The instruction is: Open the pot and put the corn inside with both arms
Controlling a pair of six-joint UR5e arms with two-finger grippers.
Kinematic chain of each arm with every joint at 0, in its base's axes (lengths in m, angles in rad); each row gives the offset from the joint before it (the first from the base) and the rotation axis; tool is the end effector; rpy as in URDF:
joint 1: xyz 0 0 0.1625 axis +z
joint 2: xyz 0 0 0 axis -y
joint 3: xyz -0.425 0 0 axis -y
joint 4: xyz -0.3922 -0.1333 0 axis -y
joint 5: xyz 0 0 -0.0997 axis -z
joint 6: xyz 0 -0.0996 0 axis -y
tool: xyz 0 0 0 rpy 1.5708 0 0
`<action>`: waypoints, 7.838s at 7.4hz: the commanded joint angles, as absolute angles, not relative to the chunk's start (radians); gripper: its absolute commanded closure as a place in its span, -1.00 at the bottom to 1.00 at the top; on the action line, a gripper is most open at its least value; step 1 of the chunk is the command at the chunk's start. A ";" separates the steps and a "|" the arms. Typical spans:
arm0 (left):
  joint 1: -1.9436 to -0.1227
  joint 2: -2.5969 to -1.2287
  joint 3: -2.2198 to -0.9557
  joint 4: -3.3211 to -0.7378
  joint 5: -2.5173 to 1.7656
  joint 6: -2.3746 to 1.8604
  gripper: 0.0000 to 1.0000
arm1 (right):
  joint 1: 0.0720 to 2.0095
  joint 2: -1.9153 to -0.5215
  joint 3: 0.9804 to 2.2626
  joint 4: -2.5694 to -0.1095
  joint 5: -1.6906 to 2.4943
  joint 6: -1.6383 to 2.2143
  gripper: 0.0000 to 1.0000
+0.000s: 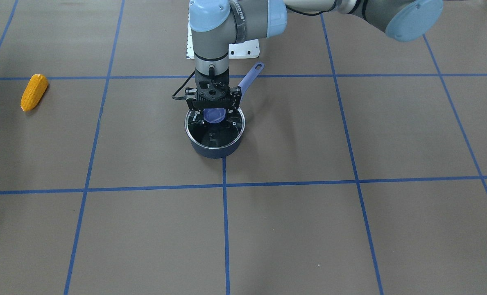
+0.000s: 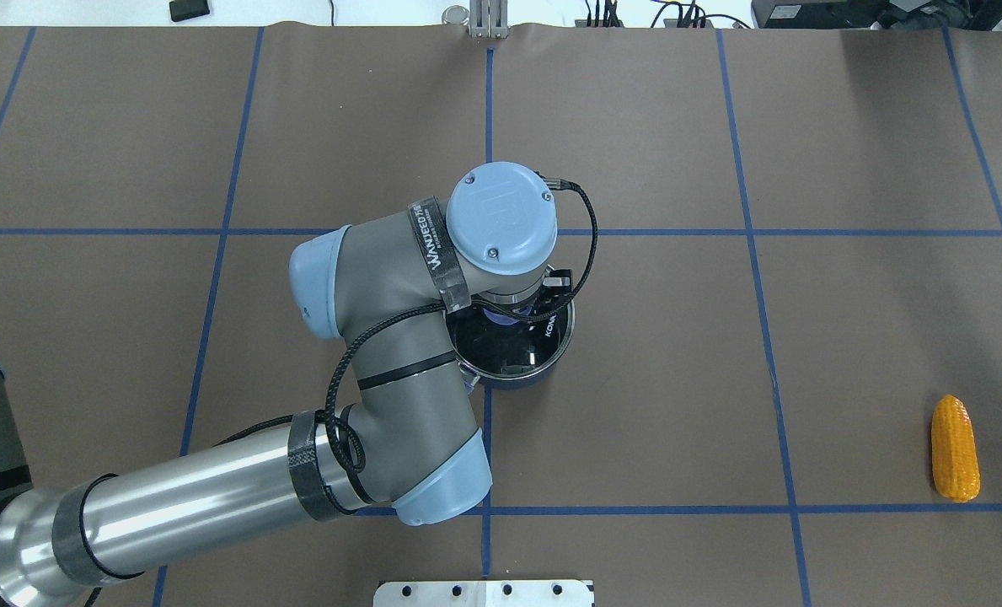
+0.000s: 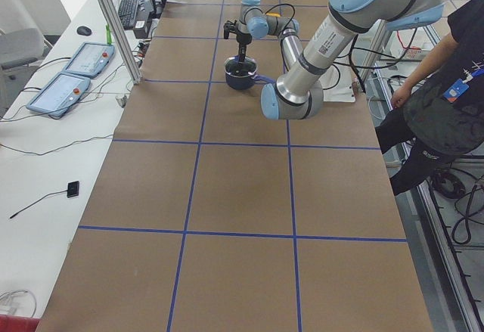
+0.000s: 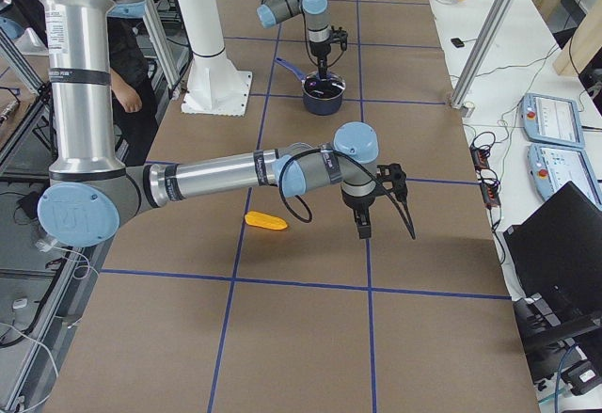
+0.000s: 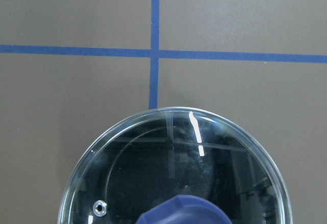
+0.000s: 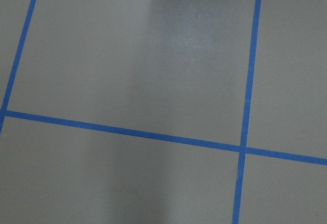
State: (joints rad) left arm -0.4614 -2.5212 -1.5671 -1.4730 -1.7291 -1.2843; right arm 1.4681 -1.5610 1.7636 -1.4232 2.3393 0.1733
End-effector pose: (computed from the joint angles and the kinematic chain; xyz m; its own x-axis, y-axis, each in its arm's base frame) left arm 0.5876 -0.4235 0.0815 0.6619 -0.0174 -0.7494 0.1529 0.9819 0.1122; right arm 0.0118 -0.5105 0.5416 0.6970 -0.1451 0.7023 -0.0243 0.9740 0.2254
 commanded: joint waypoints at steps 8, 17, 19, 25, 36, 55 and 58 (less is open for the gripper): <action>-0.892 -1.899 -2.014 -1.511 -2.038 -0.462 0.42 | 1.466 -1.565 1.766 -1.424 2.341 0.183 -1.00; -1.014 -1.341 -1.634 -2.481 -2.230 -0.241 0.28 | 1.462 -1.575 1.764 -1.382 2.339 0.192 -1.00; -1.012 -1.344 -1.598 -2.513 -2.221 -0.239 -0.27 | 1.460 -1.575 1.764 -1.382 2.339 0.192 -1.00; -1.224 -1.403 -1.638 -2.304 -2.365 -0.229 -0.97 | 1.450 -1.574 1.772 -1.381 2.347 0.233 -1.00; -1.586 -1.620 -1.761 -1.341 -2.361 0.195 -0.96 | 0.890 -2.100 2.020 -0.751 1.960 1.000 -1.00; -1.582 -1.554 -1.761 -1.377 -2.361 0.081 -0.97 | 0.710 -1.643 1.917 -0.847 1.747 1.203 1.00; -1.577 -1.555 -1.752 -1.379 -2.359 0.083 -0.97 | 0.642 -1.140 1.860 -1.342 1.685 1.332 1.00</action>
